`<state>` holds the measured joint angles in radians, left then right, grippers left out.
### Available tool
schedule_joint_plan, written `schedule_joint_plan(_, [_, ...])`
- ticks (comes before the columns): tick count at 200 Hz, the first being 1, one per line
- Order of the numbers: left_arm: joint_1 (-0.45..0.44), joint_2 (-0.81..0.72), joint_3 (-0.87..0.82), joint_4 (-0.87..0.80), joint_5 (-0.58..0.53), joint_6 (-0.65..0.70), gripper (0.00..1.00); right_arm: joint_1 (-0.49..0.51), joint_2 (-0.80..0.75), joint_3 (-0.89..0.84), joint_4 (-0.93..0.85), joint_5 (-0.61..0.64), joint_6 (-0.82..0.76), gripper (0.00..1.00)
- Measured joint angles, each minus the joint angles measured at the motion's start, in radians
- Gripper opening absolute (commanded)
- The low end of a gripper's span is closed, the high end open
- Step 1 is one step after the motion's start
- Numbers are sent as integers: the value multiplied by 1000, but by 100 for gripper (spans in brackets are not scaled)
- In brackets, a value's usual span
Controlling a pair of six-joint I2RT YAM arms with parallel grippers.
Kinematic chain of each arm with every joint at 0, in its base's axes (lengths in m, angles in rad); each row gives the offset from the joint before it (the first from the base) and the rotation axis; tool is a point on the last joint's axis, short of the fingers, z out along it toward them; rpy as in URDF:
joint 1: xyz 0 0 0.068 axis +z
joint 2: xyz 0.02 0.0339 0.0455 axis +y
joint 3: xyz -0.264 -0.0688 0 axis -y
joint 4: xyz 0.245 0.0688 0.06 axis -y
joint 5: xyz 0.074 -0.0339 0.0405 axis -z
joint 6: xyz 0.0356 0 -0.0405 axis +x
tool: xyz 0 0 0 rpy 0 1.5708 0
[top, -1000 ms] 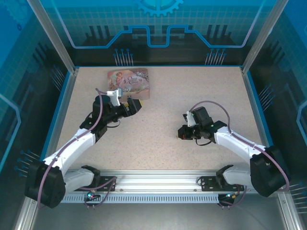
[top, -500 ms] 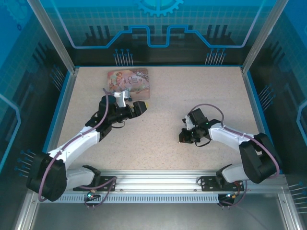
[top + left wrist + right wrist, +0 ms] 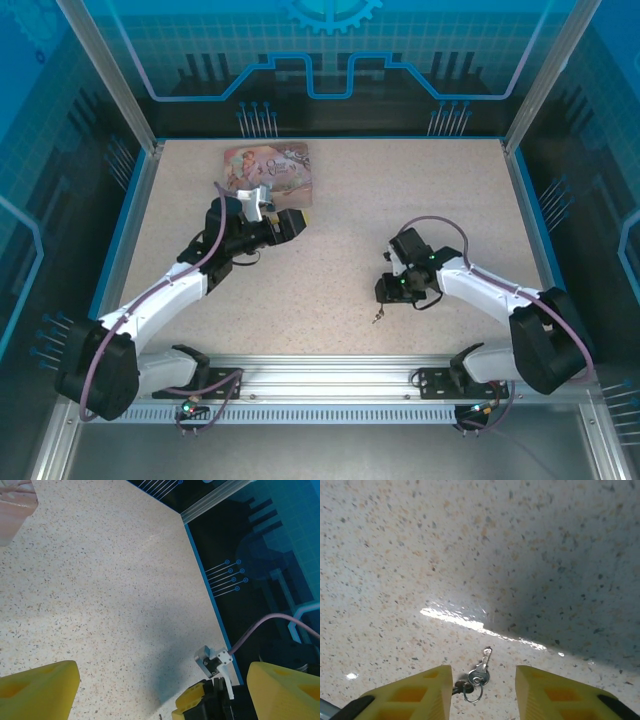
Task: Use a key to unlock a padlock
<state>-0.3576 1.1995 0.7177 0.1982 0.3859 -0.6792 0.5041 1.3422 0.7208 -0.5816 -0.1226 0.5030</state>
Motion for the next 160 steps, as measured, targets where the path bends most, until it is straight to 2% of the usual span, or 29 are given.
schedule_joint_plan(160, [-1, -17, 0, -14, -17, 13, 89, 192, 232, 118, -121, 169, 130, 26])
